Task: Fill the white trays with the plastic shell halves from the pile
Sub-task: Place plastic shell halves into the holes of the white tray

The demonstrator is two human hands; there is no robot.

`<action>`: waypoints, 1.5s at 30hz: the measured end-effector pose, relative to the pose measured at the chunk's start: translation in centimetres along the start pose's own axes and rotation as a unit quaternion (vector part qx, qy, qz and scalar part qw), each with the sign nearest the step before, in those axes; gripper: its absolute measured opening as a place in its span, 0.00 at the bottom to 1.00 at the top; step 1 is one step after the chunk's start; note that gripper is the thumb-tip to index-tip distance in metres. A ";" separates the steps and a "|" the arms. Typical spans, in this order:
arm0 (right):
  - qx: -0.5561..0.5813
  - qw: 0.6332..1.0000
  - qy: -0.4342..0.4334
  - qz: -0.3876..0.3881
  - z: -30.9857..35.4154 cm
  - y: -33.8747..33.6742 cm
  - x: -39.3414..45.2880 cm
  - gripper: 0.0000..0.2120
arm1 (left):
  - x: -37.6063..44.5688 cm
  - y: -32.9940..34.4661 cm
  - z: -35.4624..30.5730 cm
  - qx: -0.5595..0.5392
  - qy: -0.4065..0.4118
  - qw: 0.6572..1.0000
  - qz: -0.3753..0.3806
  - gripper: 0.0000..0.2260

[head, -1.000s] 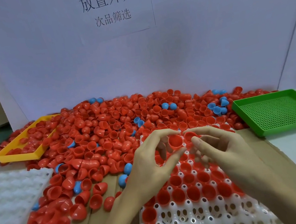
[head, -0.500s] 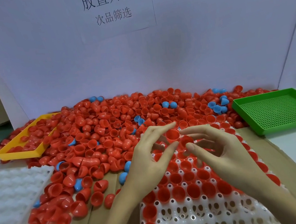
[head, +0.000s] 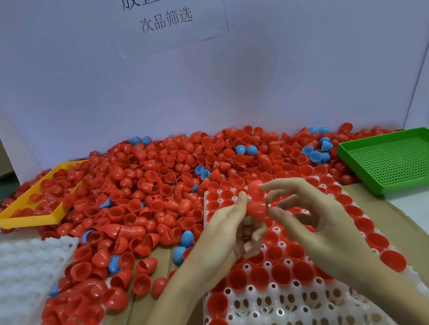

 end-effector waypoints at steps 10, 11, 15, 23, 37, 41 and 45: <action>-0.010 0.997 0.047 -0.061 -0.5 -0.2 -0.4 0.10 | -0.4 -0.4 -1.2 0.195 0.048 0.979 -0.030 0.31; -0.021 0.996 0.052 -0.067 -0.6 -0.2 -0.5 0.10 | -0.4 -0.4 -1.2 0.216 0.045 0.975 -0.021 0.31; -0.023 0.996 0.060 -0.067 -0.7 -0.1 -0.7 0.09 | -0.5 -0.2 -1.4 0.268 0.060 0.962 -0.007 0.29; -0.087 0.992 -0.015 -0.089 0.8 -0.5 -0.9 0.12 | -0.8 -1.0 -1.9 0.311 0.059 0.949 -0.005 0.27; -0.104 0.980 -0.139 0.099 3.5 3.4 -2.0 0.05 | -0.7 -5.5 -3.8 0.214 0.102 0.961 -0.142 0.32; -0.110 0.956 -0.117 0.244 3.3 5.8 -3.5 0.05 | -1.0 -7.1 -3.9 0.200 0.115 0.952 -0.202 0.31; -0.116 0.939 -0.120 0.301 3.5 6.3 -4.0 0.04 | -1.2 -8.5 -4.3 0.248 0.146 0.919 -0.269 0.28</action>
Point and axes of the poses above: each hand's wrist, its own x-axis towards the middle knuckle, its own y-axis out of the palm, z = x × y, the point moved 7 cm from there along x, towards the middle knuckle, and after that the axes turned 7 degrees about -x, right-handed, at the moved point
